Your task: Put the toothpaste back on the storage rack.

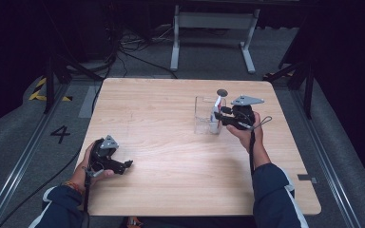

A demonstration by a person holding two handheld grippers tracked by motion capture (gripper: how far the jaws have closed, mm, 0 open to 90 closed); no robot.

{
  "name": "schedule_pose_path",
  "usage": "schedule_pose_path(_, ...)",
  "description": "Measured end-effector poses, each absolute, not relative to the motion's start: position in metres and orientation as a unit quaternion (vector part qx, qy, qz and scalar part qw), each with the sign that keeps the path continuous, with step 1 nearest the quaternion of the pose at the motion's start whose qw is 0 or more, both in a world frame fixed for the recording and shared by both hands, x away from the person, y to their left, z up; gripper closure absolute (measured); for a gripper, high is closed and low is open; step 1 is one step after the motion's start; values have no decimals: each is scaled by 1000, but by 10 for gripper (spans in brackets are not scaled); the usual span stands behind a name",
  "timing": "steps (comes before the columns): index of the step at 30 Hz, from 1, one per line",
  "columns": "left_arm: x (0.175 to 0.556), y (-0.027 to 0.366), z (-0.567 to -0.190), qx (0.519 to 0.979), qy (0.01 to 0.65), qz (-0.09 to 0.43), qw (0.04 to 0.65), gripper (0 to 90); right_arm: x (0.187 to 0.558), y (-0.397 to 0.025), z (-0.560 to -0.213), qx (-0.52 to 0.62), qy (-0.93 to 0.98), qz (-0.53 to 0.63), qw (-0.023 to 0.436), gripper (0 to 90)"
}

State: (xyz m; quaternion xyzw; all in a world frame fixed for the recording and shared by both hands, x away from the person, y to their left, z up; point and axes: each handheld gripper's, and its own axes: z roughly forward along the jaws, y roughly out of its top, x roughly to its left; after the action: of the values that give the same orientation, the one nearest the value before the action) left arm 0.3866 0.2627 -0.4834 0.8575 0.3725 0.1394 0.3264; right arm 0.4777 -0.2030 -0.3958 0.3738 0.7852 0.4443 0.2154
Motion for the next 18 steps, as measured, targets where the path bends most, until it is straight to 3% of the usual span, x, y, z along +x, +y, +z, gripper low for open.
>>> schedule_pose_path(18,387,263,-483,857,373,139,327,4,468,-214,-387,387,781,431,235,310)
